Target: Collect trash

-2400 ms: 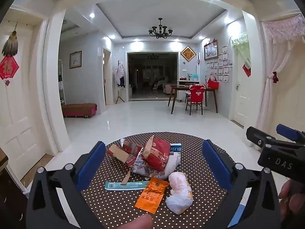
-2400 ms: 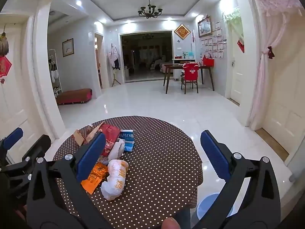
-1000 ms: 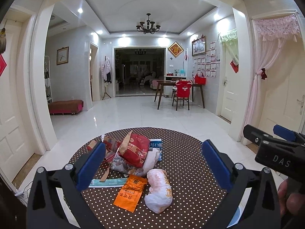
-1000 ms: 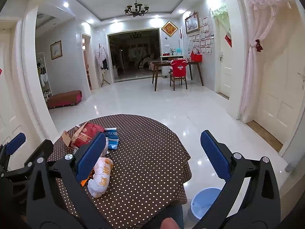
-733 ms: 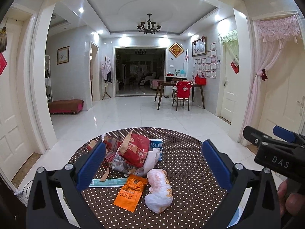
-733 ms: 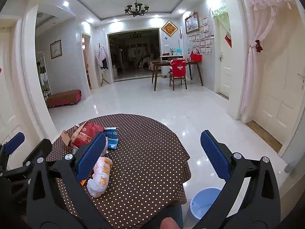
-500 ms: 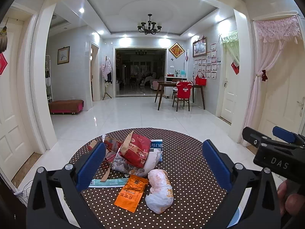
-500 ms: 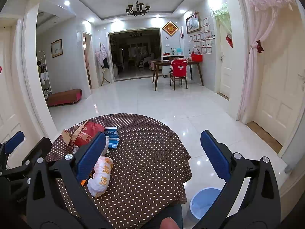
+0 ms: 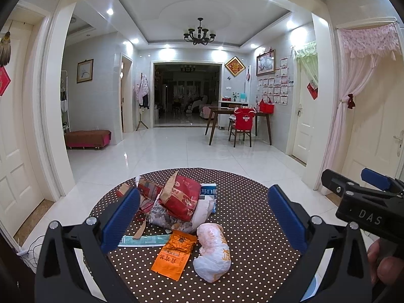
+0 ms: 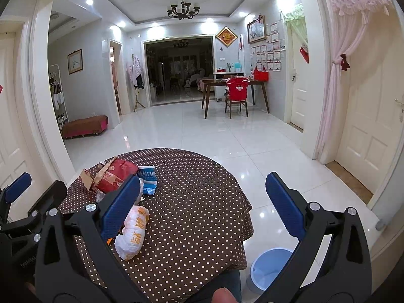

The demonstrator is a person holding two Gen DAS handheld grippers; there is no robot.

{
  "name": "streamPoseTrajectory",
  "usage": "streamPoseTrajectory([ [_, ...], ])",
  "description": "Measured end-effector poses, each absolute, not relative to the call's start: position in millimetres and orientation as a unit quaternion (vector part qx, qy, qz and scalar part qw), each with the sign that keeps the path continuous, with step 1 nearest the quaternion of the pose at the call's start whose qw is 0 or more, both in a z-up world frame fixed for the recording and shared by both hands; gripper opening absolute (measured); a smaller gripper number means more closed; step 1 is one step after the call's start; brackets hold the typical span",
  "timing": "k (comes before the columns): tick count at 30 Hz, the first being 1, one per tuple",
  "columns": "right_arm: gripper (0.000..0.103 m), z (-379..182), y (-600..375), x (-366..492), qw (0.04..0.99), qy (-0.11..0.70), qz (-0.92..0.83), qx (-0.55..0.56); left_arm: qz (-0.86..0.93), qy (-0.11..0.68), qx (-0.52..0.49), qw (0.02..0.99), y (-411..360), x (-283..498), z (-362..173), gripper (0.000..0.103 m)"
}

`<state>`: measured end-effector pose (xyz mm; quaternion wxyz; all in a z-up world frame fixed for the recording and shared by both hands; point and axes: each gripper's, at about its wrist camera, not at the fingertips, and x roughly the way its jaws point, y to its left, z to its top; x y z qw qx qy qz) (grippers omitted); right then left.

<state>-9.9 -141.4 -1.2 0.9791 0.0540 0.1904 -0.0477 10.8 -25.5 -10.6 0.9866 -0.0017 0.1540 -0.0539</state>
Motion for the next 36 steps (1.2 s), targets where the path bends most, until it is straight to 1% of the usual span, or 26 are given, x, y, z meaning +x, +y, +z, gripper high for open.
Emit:
streamPoseTrajectory([
  [8, 0.098, -13.2, -137.6, 0.2, 0.976, 0.208, -0.041, 0.051, -0.047, 0.161, -0.002, 0.986, -20.0, 16.1, -21.7, 0.099],
  [13, 0.098, -30.0, -127.9, 19.6, 0.97, 0.236, -0.021, 0.049, -0.029, 0.183, -0.006, 0.983, -4.8, 28.3, -42.5, 0.099],
  [22, 0.098, -104.3, -81.8, 83.2, 0.937, 0.342, 0.053, 0.036, 0.025, 0.249, -0.016, 0.968, 44.6, 55.0, -97.3, 0.099],
  [30, 0.096, -147.4, -38.6, 123.9, 0.908, 0.4, 0.12, 0.031, 0.049, 0.279, -0.015, 0.959, 77.6, 63.8, -124.2, 0.099],
  [31, 0.089, -150.7, -35.4, 126.8, 0.906, 0.405, 0.122, 0.026, 0.045, 0.281, -0.014, 0.959, 77.0, 64.7, -125.5, 0.099],
  [32, 0.064, -154.8, -34.9, 129.8, 0.903, 0.411, 0.124, 0.026, 0.037, 0.284, -0.011, 0.958, 75.8, 66.5, -126.6, 0.099],
  [33, 0.049, -156.6, -35.7, 130.6, 0.901, 0.415, 0.125, 0.03, 0.03, 0.287, -0.007, 0.957, 72.3, 69.0, -127.6, 0.099],
  [34, 0.043, -158.4, -38.7, 131.3, 0.898, 0.42, 0.129, 0.037, 0.022, 0.291, -0.002, 0.956, 67.9, 72.3, -129.3, 0.099],
  [36, 0.042, -156.1, -48.6, 129.0, 0.9, 0.414, 0.13, 0.043, 0.006, 0.3, 0.012, 0.954, 57.9, 78.7, -132.4, 0.099],
])
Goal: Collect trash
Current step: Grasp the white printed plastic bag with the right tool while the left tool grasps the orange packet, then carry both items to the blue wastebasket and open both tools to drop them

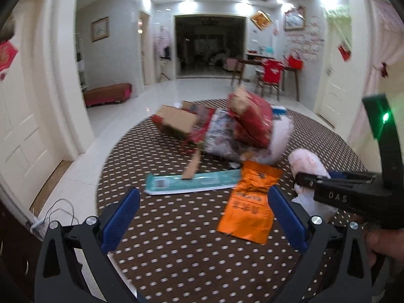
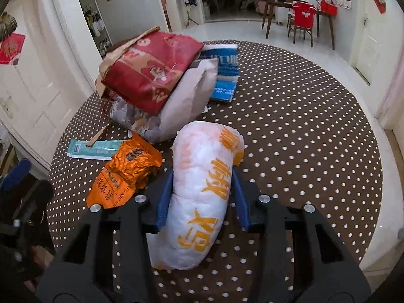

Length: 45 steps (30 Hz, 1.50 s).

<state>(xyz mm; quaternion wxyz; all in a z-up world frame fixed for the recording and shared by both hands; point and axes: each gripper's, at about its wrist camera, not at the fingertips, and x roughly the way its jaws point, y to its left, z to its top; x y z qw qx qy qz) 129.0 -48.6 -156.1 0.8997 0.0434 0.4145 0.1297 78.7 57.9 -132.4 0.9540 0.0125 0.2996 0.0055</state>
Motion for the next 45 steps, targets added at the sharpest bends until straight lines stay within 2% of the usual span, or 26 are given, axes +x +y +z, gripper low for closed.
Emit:
streamPoseTrajectory([
  [9, 0.042, -142.0, -116.2, 111.8, 0.911, 0.387, 0.107, 0.096, -0.043, 0.366, 0.099, 0.924, 10.2, 134.5, -160.8, 0.099],
  [14, 0.042, -137.8, -149.1, 106.0, 0.912, 0.378, 0.097, 0.123, -0.068, 0.393, 0.082, 0.913, 8.1, 156.0, -166.2, 0.098],
  [15, 0.042, -138.7, -154.1, 105.5, 0.913, 0.377, 0.095, 0.128, -0.077, 0.398, 0.081, 0.91, 6.4, 158.7, -168.1, 0.086],
  [16, 0.042, -138.9, -156.0, 106.0, 0.913, 0.376, 0.094, 0.131, -0.085, 0.405, 0.08, 0.907, 4.5, 159.8, -170.1, 0.064],
  [17, 0.042, -139.1, -161.1, 105.0, 0.913, 0.374, 0.092, 0.135, -0.095, 0.413, 0.078, 0.902, 2.9, 160.6, -173.0, 0.057],
  [18, 0.042, -139.1, -169.5, 103.4, 0.913, 0.372, 0.088, 0.141, -0.102, 0.417, 0.076, 0.9, 1.4, 159.7, -175.3, 0.055],
  [29, 0.042, -139.7, -257.6, 88.2, 0.916, 0.349, 0.033, 0.194, -0.118, 0.356, 0.067, 0.925, -33.0, 127.8, -140.5, 0.055],
  [37, 0.042, -159.2, -357.0, 74.7, 0.907, 0.347, -0.057, 0.23, -0.226, 0.31, 0.061, 0.921, -139.2, 110.6, -115.4, 0.055],
  [45, 0.043, -237.2, -444.0, 71.4, 0.864, 0.405, -0.124, 0.273, -0.311, 0.319, 0.085, 0.891, -256.9, 102.2, -136.2, 0.055],
])
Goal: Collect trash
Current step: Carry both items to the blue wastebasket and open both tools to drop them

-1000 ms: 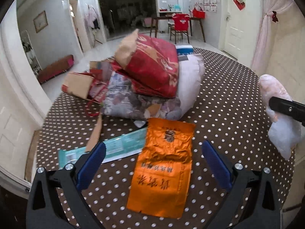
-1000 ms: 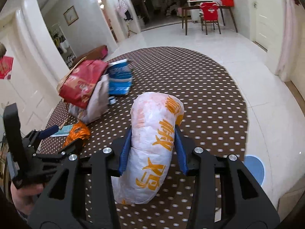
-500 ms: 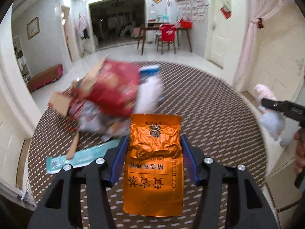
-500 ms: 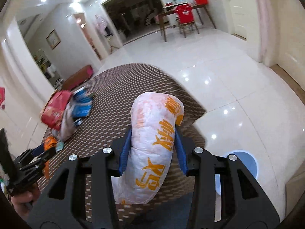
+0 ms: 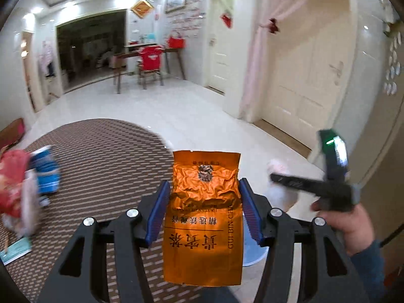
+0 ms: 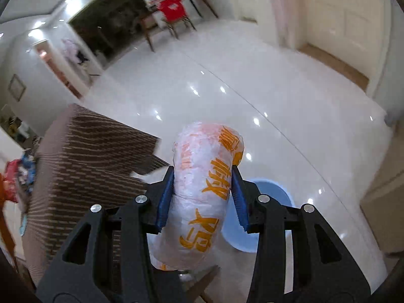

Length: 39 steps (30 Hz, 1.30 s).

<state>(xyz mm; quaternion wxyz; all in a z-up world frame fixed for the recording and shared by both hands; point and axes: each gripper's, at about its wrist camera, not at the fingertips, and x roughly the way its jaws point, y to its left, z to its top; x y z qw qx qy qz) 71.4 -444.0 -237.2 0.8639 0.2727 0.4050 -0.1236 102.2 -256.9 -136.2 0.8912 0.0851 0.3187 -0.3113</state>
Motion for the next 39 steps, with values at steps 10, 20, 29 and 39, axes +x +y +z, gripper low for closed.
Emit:
streamPoseTrajectory([
  [10, 0.06, -346.6, -497.7, 81.7, 0.802, 0.477, -0.141, 0.33, -0.345, 0.389, 0.135, 0.844, -372.5, 110.4, -220.6, 0.055],
  [20, 0.079, -335.9, -542.6, 30.8, 0.792, 0.431, -0.198, 0.384, -0.35, 0.486, 0.179, 0.78, -455.5, 143.6, -329.6, 0.056],
  [29, 0.093, -292.4, -550.8, -6.8, 0.817, 0.358, -0.216, 0.397, -0.343, 0.476, 0.192, 0.787, -457.5, 143.7, -326.0, 0.091],
  [39, 0.097, -247.3, -520.2, 0.0, 0.85, 0.312, -0.235, 0.354, -0.348, 0.395, 0.168, 0.833, -417.4, 119.7, -244.0, 0.094],
])
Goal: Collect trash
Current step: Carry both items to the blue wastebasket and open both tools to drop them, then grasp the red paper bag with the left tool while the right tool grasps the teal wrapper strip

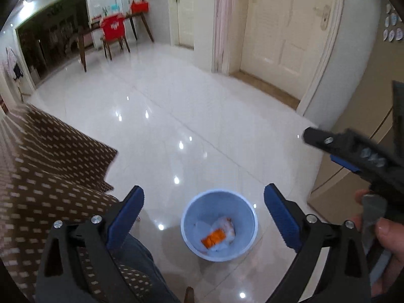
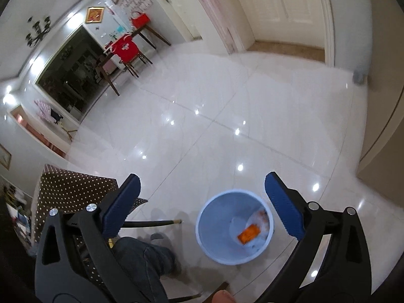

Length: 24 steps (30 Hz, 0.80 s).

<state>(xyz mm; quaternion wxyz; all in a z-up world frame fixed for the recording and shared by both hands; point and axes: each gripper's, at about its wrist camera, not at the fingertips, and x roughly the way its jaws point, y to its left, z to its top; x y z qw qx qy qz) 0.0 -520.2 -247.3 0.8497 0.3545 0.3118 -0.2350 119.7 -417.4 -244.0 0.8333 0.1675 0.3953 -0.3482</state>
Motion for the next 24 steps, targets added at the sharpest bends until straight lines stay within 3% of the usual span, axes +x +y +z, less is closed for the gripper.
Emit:
streamPoseTrajectory([
  [9, 0.097, -199.3, -480.7, 15.6, 0.873, 0.312, -0.224, 0.3, -0.351, 0.317, 0.132, 0.871, -373.4, 100.6, -170.3, 0.095],
  [24, 0.097, -104.2, -380.5, 55.7, 0.928, 0.278, -0.118, 0.22, -0.272, 0.25, 0.085, 0.925, -257.9, 92.7, -105.8, 0.096],
])
